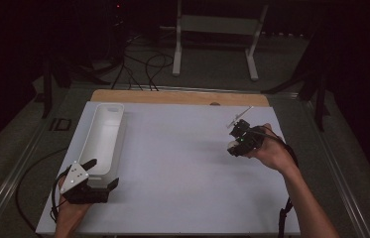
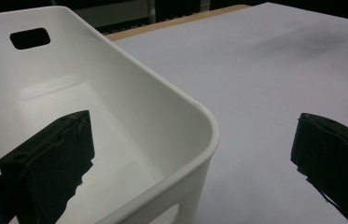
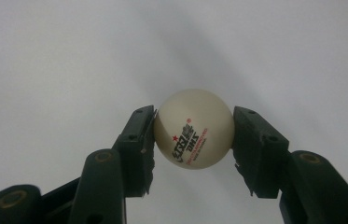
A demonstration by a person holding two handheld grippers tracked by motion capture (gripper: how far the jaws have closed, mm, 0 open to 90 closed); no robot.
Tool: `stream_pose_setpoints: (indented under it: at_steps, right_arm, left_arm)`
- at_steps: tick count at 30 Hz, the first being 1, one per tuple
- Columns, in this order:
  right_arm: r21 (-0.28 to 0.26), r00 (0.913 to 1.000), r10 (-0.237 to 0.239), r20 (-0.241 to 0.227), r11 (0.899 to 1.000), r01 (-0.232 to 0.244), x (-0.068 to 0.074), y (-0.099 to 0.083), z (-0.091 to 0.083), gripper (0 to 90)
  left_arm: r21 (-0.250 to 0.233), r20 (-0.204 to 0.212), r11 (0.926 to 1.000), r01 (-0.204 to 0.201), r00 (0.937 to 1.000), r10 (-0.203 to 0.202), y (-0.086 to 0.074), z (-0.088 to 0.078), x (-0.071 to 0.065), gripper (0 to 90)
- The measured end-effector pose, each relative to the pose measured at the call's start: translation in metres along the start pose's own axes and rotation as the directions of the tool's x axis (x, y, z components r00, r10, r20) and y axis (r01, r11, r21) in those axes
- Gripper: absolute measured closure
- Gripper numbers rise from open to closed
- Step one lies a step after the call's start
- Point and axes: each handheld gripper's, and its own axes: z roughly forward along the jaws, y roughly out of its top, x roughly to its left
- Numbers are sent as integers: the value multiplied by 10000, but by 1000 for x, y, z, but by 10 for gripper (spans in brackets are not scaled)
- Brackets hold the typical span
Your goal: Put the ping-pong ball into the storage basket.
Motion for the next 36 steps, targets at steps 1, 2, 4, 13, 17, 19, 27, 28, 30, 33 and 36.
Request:
stream_pose_setpoints:
  at_steps: [1, 2, 4, 13, 17, 19, 27, 28, 30, 33, 36]
  right_arm:
    - [-11, 10000, 6, 1, 10000, -6, 0, 1, 0, 499]
    - [-34, 10000, 10, -3, 10000, -10, 1, 2, -1, 499]
    - [-63, 10000, -21, -15, 10000, 20, 1, 4, -1, 499]
    - [-104, 9999, -116, -38, 9999, 115, 2, 11, -3, 499]
    - [-122, 9998, -172, -42, 9998, 171, 4, 14, -5, 499]
    - [-145, 9997, -251, -30, 9996, 250, 4, 15, -6, 499]
    - [-176, 9994, -342, -47, 9993, 342, 7, 22, -9, 499]
    - [-204, 9993, -384, -53, 9991, 382, 8, 23, -10, 499]
    - [-206, 9990, -440, -46, 9988, 439, 9, 26, -11, 499]
    - [-217, 9988, -494, -46, 9985, 493, 11, 29, -13, 499]
    - [-249, 9983, -580, -50, 9980, 578, 13, 32, -14, 499]
  left_arm:
    - [1, 0, 10000, 0, 10000, 0, 0, 0, 0, 0]
    - [0, 2, 10000, -2, 10000, 2, 0, 0, 0, 1]
    - [2, -1, 10000, -3, 10000, 3, 0, 0, 0, 0]
    - [2, 7, 10000, -4, 10000, 4, 0, 0, 0, 0]
    - [2, 11, 10000, -8, 10000, 8, 0, 0, 0, 0]
    - [0, 11, 10000, -8, 10000, 8, 0, 0, 0, 0]
    - [-9, 20, 10000, -5, 10000, 5, 0, 0, 0, 1]
    - [-9, 29, 10000, -6, 10000, 6, 0, 0, 0, 0]
    - [-7, 30, 10000, -15, 10000, 15, 0, 0, 0, 0]
    - [-7, 34, 10000, -16, 10000, 16, 0, 0, 0, 0]
    - [-8, 35, 10000, -10, 10000, 10, 0, 0, 0, 0]
